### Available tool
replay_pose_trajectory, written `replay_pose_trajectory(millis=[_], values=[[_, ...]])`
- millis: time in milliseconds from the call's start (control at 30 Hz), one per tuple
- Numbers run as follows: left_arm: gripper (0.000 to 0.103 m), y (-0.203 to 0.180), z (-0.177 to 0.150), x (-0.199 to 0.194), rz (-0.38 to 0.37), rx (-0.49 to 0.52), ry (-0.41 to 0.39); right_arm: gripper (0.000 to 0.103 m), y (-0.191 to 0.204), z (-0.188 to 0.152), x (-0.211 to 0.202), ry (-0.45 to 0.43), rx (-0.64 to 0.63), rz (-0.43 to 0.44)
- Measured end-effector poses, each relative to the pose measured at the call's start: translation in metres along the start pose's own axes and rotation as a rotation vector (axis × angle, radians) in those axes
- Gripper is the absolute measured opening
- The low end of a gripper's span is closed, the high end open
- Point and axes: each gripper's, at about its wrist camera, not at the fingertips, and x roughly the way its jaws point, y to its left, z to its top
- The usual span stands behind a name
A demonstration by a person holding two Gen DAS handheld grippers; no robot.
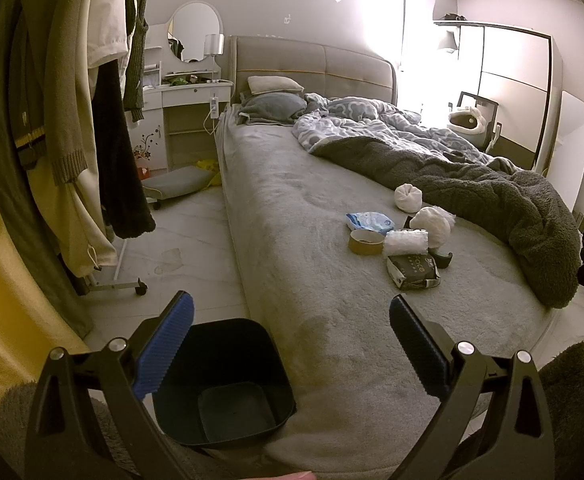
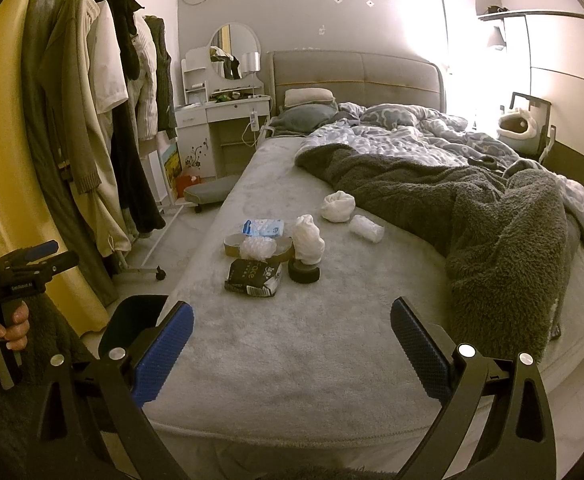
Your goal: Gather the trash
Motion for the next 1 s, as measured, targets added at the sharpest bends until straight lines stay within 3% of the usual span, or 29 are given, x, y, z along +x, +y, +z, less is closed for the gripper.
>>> replay_pose_trajectory(millis=[1000], values=[[0.1,0.0001,0.0,0.0001,0.0,0.001,0.002,0.1,0.0017,-0.0008,0.002,0.006,-0.007,-0.001]])
